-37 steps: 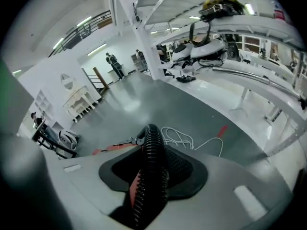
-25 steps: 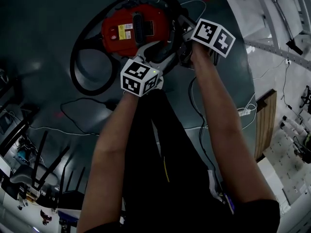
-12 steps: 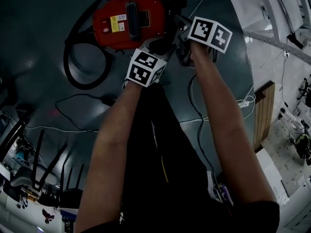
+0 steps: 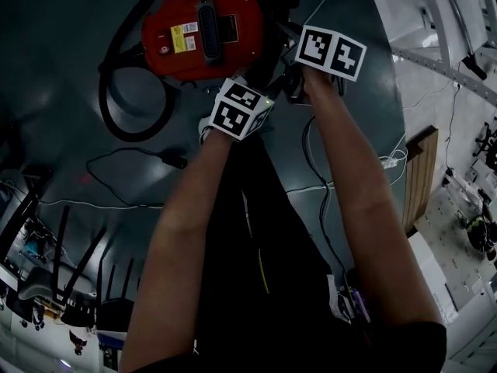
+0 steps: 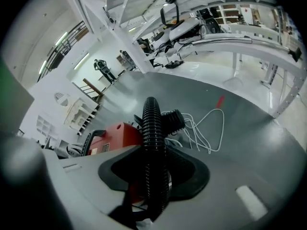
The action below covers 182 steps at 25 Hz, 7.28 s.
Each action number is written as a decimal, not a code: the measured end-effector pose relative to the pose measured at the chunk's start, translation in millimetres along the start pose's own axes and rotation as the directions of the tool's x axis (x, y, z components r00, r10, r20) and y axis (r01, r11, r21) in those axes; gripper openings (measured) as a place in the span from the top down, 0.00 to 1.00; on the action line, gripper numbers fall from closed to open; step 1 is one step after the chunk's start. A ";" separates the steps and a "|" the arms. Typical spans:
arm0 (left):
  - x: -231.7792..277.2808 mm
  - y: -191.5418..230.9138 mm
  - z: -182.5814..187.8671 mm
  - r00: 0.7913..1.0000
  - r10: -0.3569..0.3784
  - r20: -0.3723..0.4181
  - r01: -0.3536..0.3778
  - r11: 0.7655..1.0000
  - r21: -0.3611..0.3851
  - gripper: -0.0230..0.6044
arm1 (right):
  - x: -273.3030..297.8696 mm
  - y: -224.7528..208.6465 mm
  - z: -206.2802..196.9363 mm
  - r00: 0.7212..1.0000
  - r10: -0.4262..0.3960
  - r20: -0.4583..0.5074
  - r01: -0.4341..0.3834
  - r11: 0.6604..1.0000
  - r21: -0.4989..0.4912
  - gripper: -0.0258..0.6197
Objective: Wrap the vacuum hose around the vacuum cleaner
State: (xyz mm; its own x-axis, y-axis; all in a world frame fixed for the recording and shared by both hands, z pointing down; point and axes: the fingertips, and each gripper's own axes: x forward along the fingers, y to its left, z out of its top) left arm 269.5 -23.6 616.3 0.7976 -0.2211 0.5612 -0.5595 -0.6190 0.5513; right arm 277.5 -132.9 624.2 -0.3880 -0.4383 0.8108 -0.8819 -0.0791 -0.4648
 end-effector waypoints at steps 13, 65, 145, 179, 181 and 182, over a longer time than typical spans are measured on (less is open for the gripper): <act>5.0 5.9 -2.0 0.999 -0.032 0.026 0.034 0.996 -0.081 0.75 | 25.9 -11.3 4.7 0.991 -0.075 -0.108 0.051 0.977 -0.205 0.70; -85.9 -52.4 -25.7 0.928 -0.151 -0.342 0.268 0.907 0.325 0.64 | -103.7 63.8 -35.8 0.996 0.080 -0.035 -0.085 0.985 -0.152 0.57; -307.4 -59.8 -8.0 0.690 0.053 -0.722 0.560 0.592 0.580 0.64 | -147.8 186.6 -44.5 0.937 0.011 -0.350 -0.350 0.025 -0.936 0.24; -305.2 8.2 26.1 0.846 0.213 -0.489 0.269 0.621 0.736 0.53 | -159.4 197.5 -81.4 0.886 -0.090 -0.456 -0.425 0.237 -0.873 0.58; -302.7 1.2 31.4 0.860 0.197 -0.470 0.265 0.615 0.743 0.53 | -161.8 198.1 -87.5 0.892 -0.092 -0.443 -0.405 0.274 -0.872 0.57; -300.3 -3.9 34.5 0.868 0.186 -0.460 0.266 0.608 0.748 0.53 | -163.2 198.6 -90.5 0.895 -0.093 -0.436 -0.394 0.293 -0.871 0.57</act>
State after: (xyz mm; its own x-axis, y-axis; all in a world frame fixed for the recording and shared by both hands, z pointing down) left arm 40.0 19.2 424.4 0.4843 0.0394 0.8740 0.0406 -0.9989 0.0225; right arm 141.5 4.0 431.7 -0.3822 0.0050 0.9241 -0.3387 0.9296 -0.1451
